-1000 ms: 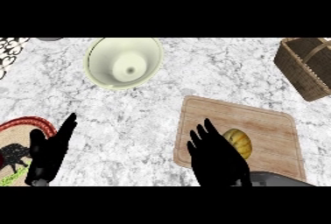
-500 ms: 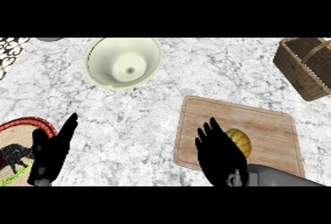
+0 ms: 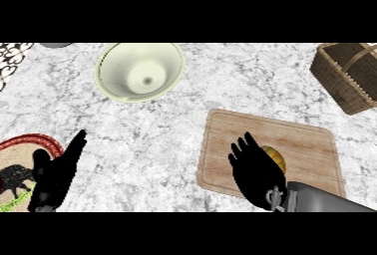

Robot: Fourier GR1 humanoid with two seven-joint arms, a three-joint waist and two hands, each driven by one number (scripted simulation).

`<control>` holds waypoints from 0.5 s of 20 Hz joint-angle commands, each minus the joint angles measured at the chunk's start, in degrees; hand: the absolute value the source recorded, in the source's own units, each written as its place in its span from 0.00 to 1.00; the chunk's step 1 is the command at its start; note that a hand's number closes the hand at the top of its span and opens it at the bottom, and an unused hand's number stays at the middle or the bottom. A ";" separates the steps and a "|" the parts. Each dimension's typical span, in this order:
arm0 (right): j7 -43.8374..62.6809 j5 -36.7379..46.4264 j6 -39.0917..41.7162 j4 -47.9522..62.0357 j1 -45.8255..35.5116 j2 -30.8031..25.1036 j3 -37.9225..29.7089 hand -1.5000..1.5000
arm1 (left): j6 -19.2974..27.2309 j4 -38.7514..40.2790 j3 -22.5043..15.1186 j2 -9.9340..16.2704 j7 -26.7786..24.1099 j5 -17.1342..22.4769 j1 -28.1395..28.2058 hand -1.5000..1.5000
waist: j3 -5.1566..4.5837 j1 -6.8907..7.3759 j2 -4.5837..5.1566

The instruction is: Pick the squash from the cutting board and place it in the basket

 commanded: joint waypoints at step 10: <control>-13.44 7.01 -8.79 7.13 -3.31 -3.14 3.25 1.00 | -0.69 6.49 0.04 -3.10 3.58 -0.06 -2.32 0.50 | -1.06 -0.07 0.86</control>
